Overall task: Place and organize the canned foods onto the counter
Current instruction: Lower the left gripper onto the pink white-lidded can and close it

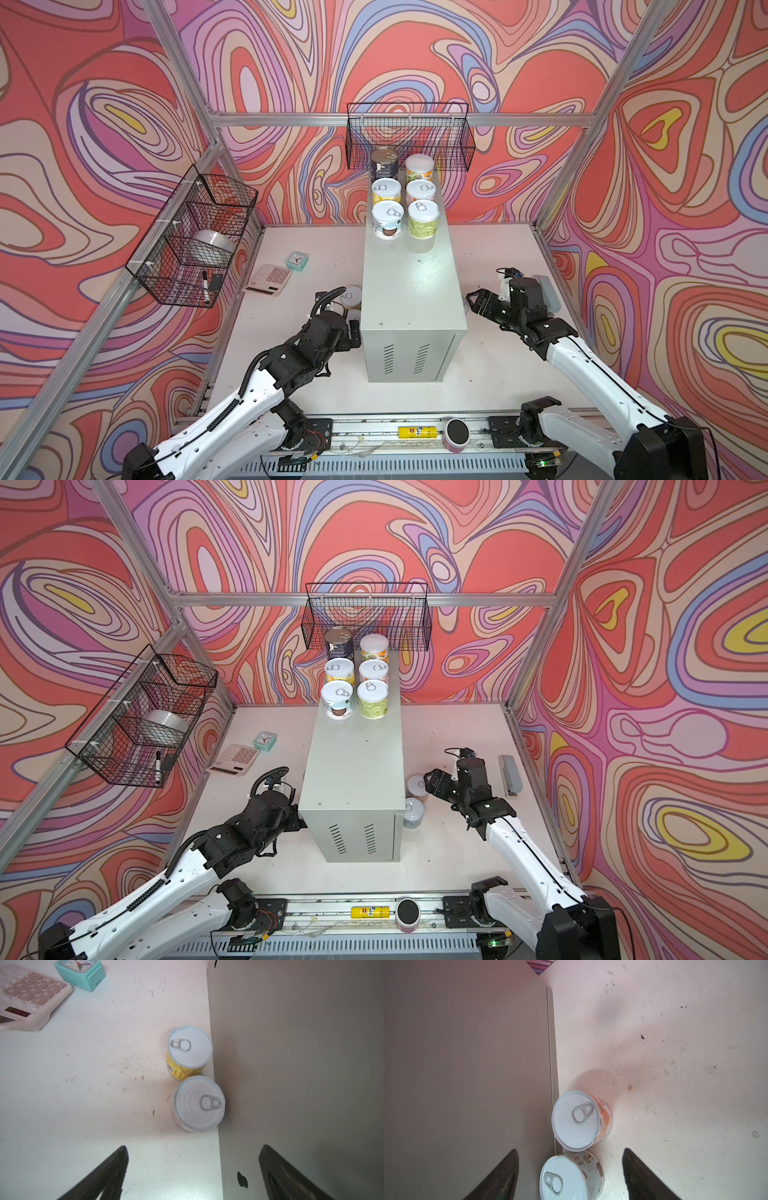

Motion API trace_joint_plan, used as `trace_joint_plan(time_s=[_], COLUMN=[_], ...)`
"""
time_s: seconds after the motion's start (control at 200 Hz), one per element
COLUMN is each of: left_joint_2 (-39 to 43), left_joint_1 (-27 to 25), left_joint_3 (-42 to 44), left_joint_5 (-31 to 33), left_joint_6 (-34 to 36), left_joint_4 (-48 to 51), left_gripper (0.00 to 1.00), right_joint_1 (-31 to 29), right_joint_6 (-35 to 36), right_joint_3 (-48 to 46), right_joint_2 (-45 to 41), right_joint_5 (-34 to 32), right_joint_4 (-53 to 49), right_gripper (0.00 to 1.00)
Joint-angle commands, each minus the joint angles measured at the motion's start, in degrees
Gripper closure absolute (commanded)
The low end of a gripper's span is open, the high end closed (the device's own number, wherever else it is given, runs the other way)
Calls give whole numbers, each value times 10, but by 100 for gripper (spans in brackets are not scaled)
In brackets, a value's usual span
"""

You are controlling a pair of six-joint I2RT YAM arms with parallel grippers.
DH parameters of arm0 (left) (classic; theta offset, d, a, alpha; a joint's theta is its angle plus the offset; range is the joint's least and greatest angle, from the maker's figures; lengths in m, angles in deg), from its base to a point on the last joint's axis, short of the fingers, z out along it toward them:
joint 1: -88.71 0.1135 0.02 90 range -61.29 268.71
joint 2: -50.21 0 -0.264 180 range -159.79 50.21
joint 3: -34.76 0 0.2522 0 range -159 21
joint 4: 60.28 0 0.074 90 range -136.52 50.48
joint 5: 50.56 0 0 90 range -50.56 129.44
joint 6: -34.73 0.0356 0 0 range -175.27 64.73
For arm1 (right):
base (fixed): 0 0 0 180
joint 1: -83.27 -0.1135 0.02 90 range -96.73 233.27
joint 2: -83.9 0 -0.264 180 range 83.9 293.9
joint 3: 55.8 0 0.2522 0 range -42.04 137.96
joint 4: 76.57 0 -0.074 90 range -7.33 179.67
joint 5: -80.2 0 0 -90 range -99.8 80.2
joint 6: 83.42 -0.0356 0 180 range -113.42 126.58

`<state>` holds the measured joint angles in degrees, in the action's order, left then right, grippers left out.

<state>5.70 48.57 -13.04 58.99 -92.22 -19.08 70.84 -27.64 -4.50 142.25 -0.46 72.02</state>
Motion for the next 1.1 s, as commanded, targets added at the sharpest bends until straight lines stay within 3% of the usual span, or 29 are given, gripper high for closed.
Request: trace_joint_plan(time_s=[0.0,0.305,0.816,1.097], left_joint_2=[17,-13,-139,-155], left_joint_1=[-5,-6,-4,40], left_joint_3=[14,65,50,63], left_joint_5=[26,8,-47,-85], left_joint_6=[-26,-23,21,35], left_joint_4=[7,-73,-155,-204], left_gripper=[0,0,0,0], right_joint_1=[2,2,2,2], right_joint_6=[-4,-5,-9,-9], right_joint_3=[-6,5,14,24], right_joint_2=[-11,9,21,29], right_joint_5=[5,11,12,9], right_joint_4=[3,9,14,18], right_gripper=[19,19,20,20])
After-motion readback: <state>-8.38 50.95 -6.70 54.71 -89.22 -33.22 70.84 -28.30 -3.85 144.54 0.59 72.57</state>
